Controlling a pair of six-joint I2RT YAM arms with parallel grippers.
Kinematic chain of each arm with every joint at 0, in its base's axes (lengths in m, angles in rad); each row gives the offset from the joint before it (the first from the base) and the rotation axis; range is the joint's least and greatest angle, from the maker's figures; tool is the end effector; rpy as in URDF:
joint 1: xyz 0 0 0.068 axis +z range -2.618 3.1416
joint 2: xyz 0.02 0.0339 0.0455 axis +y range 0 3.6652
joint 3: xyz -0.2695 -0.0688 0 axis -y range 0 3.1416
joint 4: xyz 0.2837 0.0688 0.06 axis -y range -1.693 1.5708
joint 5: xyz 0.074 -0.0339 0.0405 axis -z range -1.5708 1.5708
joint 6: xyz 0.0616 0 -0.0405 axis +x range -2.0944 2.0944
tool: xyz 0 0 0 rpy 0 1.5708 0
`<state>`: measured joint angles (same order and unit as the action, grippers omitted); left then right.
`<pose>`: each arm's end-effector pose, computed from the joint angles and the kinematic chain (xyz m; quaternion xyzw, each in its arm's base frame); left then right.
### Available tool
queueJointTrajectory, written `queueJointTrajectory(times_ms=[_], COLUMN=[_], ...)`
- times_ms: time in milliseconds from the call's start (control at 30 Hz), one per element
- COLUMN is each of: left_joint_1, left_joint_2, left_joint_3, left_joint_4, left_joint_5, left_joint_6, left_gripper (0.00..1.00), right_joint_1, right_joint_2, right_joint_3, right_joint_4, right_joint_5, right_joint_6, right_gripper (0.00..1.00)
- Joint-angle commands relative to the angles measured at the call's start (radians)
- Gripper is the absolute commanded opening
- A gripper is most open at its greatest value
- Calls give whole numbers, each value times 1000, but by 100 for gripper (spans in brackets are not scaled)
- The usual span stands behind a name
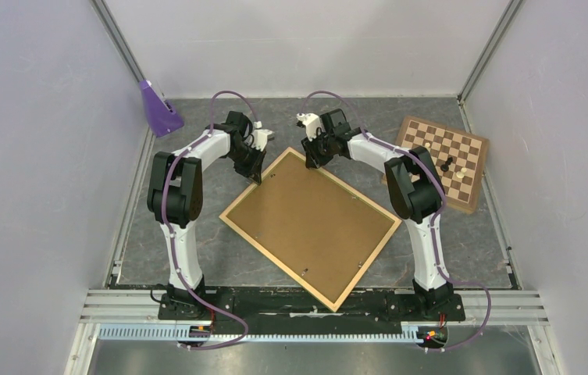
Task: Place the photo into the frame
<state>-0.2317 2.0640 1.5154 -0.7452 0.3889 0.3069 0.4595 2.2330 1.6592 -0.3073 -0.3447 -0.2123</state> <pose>0.4392 -0.1276 0.1281 0.2843 0.9296 -0.1861 0.1426 0.4752 0.2584 0.1206 -0.3604 0.8563 0.2012 0.3106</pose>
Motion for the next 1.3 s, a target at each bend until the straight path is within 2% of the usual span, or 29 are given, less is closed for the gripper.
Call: queueJointTrajectory(times_ms=[0, 200, 433, 867, 1200, 1267], left_joint_1=[-4, 1, 5, 6, 6, 5], left_joint_2=[-71, -90, -105, -138, -124, -113], left_joint_3=[16, -1, -51, -291, -299, -272], left_joint_4=[5, 26, 63, 278, 276, 262], left_joint_5=[-13, -18, -13, 10, 5, 5], left_joint_6=[-62, -84, -117, -234, -264, -268], left_gripper=[2, 2, 2, 2, 3, 16], right_joint_1=[-15, -42, -53, -45, -41, -35], right_joint_2=[29, 60, 60, -10, -1, -3], right_joint_3=[-41, -9, -20, -138, -135, -136], right_joint_4=[-36, -66, -68, 49, 61, 61], right_joint_5=[123, 70, 77, 238, 214, 201], right_joint_6=[-27, 0, 16, 77, 104, 89], right_gripper=[20, 14, 8, 6, 7, 8])
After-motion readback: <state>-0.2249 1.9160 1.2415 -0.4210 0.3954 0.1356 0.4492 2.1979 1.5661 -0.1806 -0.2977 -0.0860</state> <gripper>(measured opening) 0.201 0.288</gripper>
